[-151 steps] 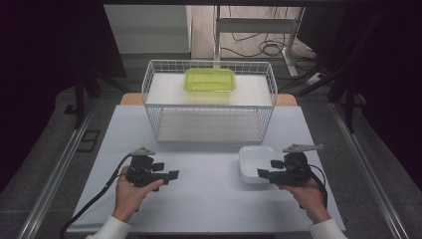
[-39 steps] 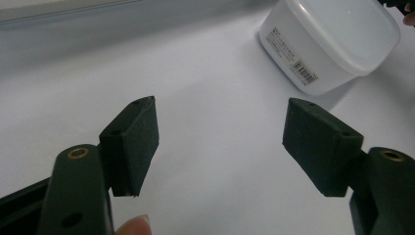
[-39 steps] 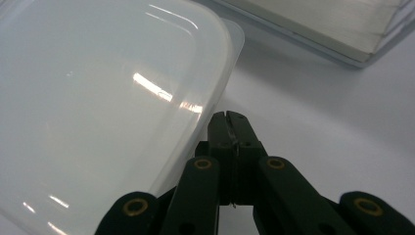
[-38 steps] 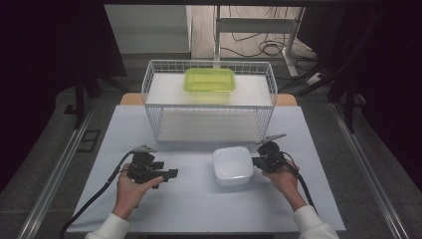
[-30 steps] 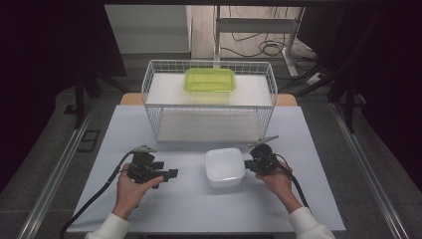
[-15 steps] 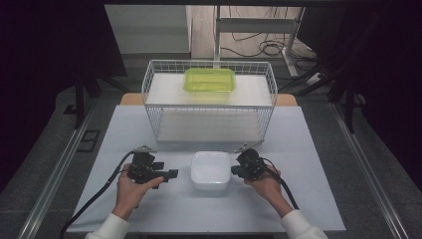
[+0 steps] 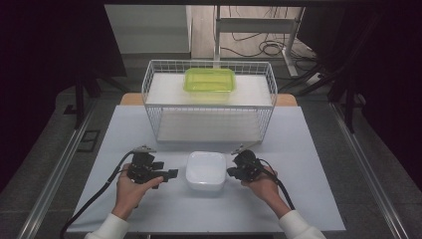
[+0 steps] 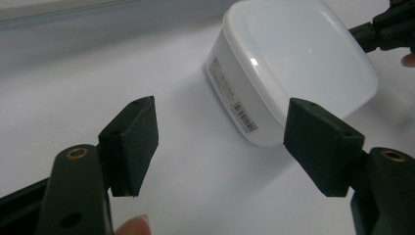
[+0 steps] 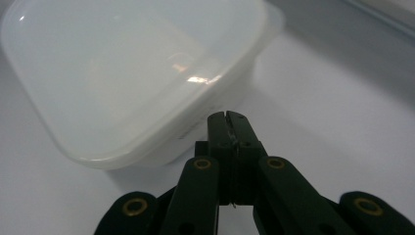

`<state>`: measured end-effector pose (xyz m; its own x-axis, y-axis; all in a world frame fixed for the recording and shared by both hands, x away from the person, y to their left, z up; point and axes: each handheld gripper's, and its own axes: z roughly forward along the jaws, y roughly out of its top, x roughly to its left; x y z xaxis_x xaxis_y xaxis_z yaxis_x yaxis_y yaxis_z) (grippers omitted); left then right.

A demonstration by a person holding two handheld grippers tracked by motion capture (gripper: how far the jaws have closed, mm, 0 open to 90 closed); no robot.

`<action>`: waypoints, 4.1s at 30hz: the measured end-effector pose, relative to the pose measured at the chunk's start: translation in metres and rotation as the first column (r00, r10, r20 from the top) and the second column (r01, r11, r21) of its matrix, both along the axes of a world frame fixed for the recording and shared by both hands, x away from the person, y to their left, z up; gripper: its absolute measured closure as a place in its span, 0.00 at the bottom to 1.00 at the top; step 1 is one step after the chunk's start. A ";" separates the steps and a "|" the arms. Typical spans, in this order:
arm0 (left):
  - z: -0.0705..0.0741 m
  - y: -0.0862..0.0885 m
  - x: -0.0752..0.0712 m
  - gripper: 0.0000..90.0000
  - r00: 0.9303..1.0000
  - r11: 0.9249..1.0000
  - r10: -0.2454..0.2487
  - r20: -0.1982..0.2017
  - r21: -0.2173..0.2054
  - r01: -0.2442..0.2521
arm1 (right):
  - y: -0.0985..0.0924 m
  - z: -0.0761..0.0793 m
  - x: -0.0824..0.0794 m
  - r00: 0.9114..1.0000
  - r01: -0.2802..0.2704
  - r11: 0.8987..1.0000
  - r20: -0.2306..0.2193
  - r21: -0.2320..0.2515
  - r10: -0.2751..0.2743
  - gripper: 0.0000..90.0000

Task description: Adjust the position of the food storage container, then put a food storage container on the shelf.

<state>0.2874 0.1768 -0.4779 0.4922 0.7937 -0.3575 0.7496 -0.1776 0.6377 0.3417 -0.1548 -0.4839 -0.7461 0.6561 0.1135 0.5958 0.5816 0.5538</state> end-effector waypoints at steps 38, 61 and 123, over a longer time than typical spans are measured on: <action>0.010 0.005 -0.004 0.32 1.000 0.994 0.016 -0.017 -0.111 -0.018 | -0.065 0.021 -0.008 0.967 0.252 0.885 -0.132 0.391 -0.217 0.33; 0.004 -0.006 0.010 0.38 0.994 0.964 0.003 -0.111 -0.265 -0.033 | -0.037 0.012 -0.016 0.978 0.176 0.895 -0.179 0.409 -0.110 0.41; -0.010 -0.012 0.020 0.87 0.985 0.928 -0.040 -0.169 -0.372 -0.026 | -0.026 0.007 -0.009 0.957 0.247 0.812 -0.265 0.529 -0.119 0.88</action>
